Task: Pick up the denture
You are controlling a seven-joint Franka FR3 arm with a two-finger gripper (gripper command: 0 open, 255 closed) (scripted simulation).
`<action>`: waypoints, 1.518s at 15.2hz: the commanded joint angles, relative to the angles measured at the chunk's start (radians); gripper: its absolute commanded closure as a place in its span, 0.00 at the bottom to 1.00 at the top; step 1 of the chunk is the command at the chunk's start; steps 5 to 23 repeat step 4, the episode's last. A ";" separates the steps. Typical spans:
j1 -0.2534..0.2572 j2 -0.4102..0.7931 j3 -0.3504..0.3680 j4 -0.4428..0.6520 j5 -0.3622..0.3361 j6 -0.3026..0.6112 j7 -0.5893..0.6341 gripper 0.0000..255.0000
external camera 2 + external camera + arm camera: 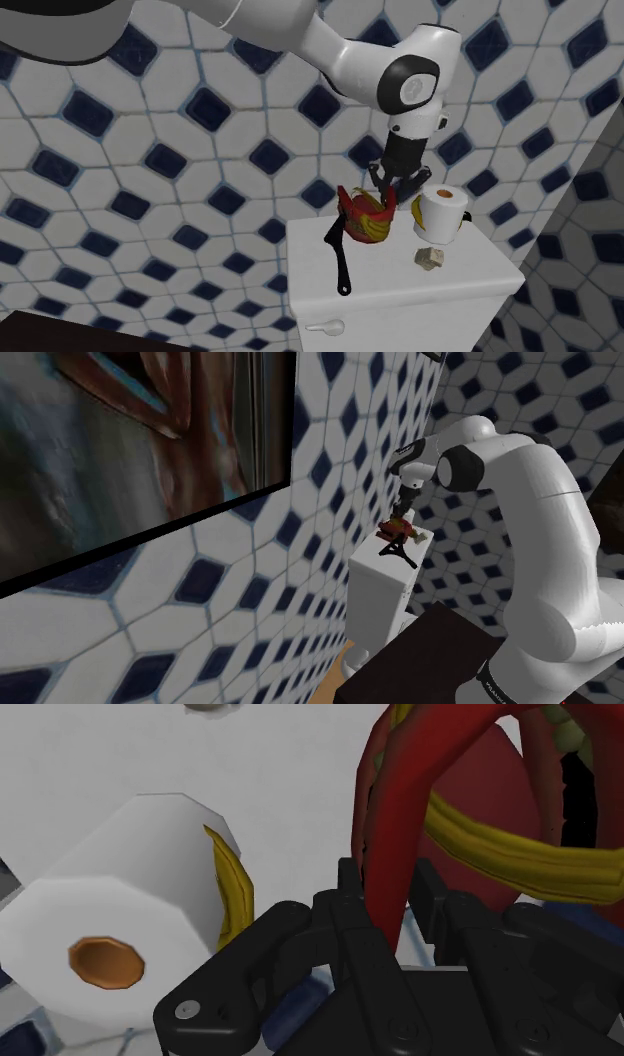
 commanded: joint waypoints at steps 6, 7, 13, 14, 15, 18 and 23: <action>0.002 -0.018 -0.006 0.014 -0.008 -0.030 0.007 1.00; 0.002 -0.018 -0.006 0.014 -0.008 -0.030 0.007 1.00; 0.002 -0.018 -0.006 0.014 -0.008 -0.030 0.007 1.00; 0.002 -0.018 -0.006 0.014 -0.008 -0.030 0.007 1.00; 0.002 -0.018 -0.006 0.014 -0.008 -0.030 0.007 1.00; 0.002 -0.018 -0.006 0.014 -0.008 -0.030 0.007 1.00; 0.002 -0.018 -0.006 0.014 -0.008 -0.030 0.007 1.00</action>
